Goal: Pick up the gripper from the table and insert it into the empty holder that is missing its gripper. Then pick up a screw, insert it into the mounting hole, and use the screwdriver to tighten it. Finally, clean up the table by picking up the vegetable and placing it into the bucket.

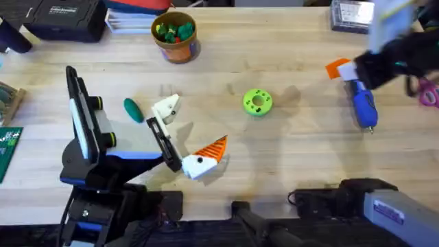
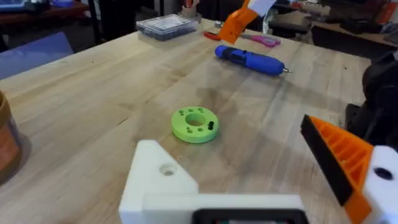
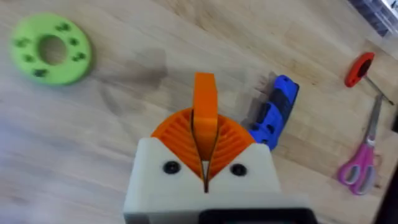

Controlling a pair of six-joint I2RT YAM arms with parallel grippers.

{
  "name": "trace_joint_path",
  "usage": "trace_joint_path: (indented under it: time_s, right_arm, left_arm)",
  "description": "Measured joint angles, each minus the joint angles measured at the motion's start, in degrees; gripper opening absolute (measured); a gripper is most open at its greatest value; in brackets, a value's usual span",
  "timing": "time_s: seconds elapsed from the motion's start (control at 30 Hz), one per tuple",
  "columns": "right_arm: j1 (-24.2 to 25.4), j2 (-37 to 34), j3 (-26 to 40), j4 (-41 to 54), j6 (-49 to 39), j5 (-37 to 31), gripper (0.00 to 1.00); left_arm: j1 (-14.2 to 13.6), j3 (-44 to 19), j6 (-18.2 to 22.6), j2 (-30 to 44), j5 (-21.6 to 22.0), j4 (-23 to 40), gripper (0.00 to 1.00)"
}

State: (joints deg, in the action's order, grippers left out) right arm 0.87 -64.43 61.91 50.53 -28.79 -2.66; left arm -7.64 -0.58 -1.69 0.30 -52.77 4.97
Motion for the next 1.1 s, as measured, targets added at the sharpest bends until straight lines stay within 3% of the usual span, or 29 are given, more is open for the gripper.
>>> trace_joint_path:
  time_s: [0.17, 0.27, 0.43, 0.5, 0.63, 0.9, 1.1]
  right_arm:
    - [5.76, 11.48, -0.8, 2.2, 4.16, 14.1, 0.012]
    - [9.18, 16.67, -4.84, 0.78, 6.93, 24.83, 0.011]
    - [9.68, 18.43, -15.89, -11.57, 16.01, 45.17, 0.011]
    - [8.18, 16.8, -20.46, -18.48, 22.29, 51.79, 0.01]
    - [2.37, 11.73, -25.92, -28.31, 36.33, 58.17, 0.01]
    - [-15.43, -3.22, -26.93, -54.41, 58.69, 63.57, 0.01]
    - [-17.99, -13.11, -26.93, -67.42, 71.46, 69.07, 0.01]
  left_arm:
    - [0.0, 0.0, 0.0, 0.02, 0.0, 0.0, 0.985]
    - [0.0, 0.0, 0.0, 0.0, 0.0, 0.0, 0.985]
    - [0.0, 0.0, 0.02, 0.01, 0.0, 0.0, 0.985]
    - [0.0, 0.0, 0.02, 0.0, 0.0, 0.0, 0.985]
    - [0.0, 0.0, 0.01, 0.01, 0.0, 0.0, 0.985]
    - [0.0, 0.0, 0.0, 0.02, -0.02, 0.0, 0.985]
    - [0.0, 0.0, 0.02, 0.01, -0.04, 0.0, 0.985]
